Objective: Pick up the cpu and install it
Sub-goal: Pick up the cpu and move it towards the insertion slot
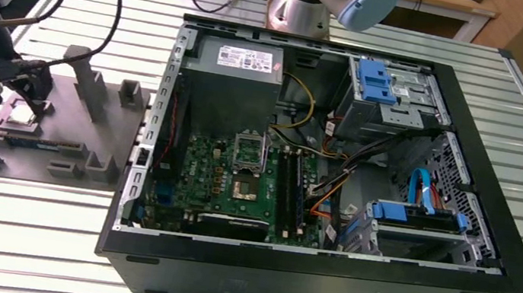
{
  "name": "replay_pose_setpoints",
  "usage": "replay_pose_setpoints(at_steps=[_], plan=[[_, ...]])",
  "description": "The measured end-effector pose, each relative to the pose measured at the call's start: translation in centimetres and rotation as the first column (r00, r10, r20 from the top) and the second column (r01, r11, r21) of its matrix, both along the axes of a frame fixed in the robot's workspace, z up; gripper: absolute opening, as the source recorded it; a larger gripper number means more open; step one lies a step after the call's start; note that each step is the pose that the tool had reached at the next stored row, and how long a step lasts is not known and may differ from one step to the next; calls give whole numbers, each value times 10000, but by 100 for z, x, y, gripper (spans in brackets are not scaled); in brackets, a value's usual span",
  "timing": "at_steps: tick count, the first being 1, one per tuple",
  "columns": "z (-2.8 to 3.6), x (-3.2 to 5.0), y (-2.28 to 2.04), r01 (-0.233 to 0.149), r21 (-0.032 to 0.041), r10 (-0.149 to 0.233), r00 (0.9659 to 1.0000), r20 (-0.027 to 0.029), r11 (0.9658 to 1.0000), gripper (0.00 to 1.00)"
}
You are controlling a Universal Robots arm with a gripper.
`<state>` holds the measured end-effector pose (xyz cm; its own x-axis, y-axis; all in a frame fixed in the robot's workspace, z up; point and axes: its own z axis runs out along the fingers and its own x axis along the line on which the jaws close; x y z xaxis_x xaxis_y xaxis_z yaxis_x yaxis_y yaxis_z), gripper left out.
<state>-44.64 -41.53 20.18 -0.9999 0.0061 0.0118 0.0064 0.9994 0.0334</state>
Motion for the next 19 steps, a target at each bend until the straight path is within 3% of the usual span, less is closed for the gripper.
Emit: replay_pose_setpoints(at_steps=[10,19], plan=[[-105,0,7,0,-1,0,10000,-1,10000,66],[-158,0,7,5,0,-5,10000,-1,10000,66]])
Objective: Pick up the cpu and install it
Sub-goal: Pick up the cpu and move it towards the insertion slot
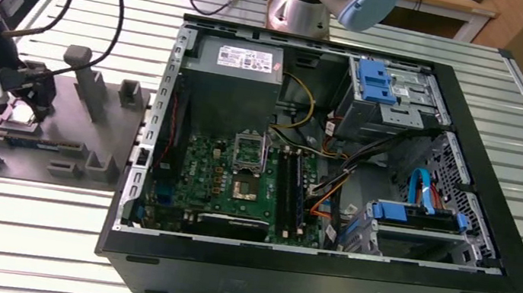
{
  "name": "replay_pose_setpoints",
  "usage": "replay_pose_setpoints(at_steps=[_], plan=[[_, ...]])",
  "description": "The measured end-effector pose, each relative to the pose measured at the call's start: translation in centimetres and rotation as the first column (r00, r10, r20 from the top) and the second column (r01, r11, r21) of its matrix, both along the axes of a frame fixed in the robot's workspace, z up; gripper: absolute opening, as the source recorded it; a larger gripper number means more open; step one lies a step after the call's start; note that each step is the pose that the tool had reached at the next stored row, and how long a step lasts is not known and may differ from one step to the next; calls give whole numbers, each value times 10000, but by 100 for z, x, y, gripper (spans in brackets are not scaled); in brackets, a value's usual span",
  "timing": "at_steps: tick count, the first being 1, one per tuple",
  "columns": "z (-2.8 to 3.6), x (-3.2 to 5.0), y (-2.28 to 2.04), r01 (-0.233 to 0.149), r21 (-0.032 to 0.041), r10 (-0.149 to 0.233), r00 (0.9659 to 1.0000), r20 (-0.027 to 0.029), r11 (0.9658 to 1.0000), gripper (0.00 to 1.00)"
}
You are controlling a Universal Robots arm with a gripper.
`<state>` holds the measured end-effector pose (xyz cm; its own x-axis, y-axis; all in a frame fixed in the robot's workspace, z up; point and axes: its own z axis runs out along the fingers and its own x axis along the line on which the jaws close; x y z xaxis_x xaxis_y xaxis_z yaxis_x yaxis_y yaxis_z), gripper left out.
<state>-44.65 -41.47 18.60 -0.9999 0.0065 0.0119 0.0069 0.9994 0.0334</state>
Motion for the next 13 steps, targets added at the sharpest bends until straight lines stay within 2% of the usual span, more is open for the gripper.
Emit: replay_pose_setpoints(at_steps=[9,11,12,13], plan=[[-32,0,0,0,0,0,10000,-1,10000,66],[-35,0,0,0,-1,0,10000,-1,10000,64],[-36,0,0,0,0,0,10000,-1,10000,58],[-36,0,0,0,0,0,10000,-1,10000,58]])
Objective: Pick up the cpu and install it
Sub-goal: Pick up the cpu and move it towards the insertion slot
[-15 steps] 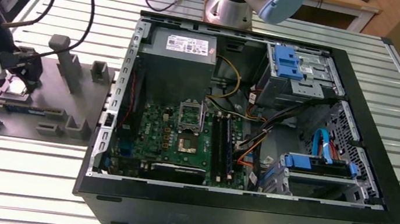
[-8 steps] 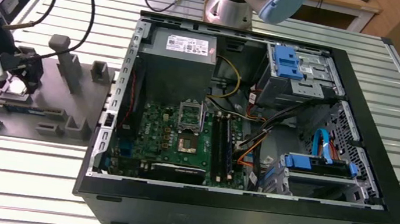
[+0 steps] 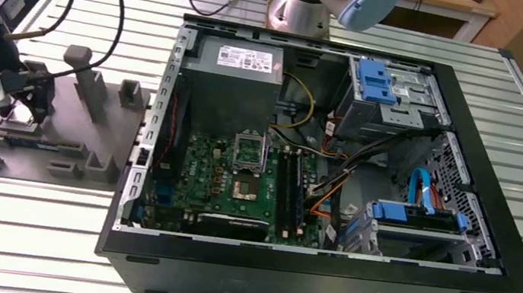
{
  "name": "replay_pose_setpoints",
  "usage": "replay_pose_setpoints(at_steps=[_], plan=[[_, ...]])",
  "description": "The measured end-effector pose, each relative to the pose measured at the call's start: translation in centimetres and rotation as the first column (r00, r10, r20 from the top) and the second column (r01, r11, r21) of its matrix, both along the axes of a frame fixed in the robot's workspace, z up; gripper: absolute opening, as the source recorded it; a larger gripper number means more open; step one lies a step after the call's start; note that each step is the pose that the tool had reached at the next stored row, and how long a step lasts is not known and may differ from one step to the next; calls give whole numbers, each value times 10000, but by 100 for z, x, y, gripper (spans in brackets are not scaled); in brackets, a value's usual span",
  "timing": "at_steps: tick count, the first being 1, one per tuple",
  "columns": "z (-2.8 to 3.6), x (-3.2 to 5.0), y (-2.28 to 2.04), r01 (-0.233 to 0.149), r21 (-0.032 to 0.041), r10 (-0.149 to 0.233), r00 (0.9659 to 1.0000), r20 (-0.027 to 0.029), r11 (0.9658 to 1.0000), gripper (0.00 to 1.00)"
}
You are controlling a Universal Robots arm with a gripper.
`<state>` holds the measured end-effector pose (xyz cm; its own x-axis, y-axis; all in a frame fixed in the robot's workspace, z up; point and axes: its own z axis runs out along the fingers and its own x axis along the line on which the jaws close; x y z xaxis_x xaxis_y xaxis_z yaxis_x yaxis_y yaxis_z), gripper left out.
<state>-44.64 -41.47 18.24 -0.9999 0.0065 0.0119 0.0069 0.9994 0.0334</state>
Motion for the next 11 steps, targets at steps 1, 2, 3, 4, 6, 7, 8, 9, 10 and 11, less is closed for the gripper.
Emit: replay_pose_setpoints(at_steps=[1,2,3,4,6,7,8,9,10,11], plan=[[0,0,0,0,0,0,10000,0,10000,58],[0,0,0,0,0,0,10000,0,10000,58],[0,0,0,0,0,0,10000,0,10000,58],[0,0,0,1,0,-1,10000,0,10000,58],[-1,0,0,0,0,0,10000,0,10000,58],[-1,0,0,0,0,0,10000,0,10000,58],[-1,0,0,0,0,0,10000,0,10000,58],[-1,0,0,0,0,0,10000,0,10000,58],[-1,0,0,0,0,0,10000,0,10000,56],[-1,0,0,0,0,0,10000,1,10000,56]])
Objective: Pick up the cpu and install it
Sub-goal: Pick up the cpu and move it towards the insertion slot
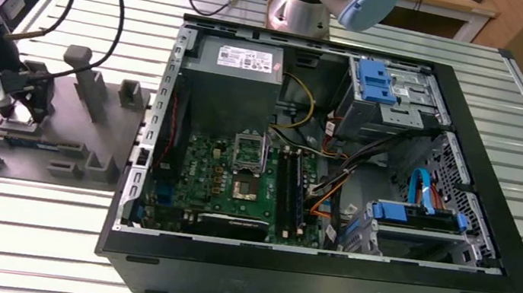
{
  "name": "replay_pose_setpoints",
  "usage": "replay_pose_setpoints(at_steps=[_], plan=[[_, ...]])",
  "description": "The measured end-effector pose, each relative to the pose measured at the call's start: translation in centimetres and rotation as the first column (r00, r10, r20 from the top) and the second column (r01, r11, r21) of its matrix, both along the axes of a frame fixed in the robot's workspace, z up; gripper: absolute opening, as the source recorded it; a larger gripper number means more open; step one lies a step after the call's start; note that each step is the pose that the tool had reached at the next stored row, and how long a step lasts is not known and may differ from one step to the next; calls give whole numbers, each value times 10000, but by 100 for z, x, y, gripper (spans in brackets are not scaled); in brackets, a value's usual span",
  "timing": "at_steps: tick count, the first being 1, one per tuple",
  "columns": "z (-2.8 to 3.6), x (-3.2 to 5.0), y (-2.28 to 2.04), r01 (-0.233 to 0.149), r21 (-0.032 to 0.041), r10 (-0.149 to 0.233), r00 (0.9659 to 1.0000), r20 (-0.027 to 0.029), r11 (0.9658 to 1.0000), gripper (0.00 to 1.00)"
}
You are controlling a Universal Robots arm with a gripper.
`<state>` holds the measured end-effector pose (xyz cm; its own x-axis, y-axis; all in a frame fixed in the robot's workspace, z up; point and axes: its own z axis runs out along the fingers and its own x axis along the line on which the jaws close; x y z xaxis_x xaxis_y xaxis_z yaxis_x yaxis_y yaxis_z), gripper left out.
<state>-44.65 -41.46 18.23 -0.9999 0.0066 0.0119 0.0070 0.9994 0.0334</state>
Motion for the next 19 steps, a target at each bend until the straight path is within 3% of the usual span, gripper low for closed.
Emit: replay_pose_setpoints(at_steps=[1,2,19], plan=[[0,0,0,0,0,0,10000,0,10000,56],[0,0,0,0,0,0,10000,0,10000,49],[18,0,0,0,0,0,10000,0,10000,47]])
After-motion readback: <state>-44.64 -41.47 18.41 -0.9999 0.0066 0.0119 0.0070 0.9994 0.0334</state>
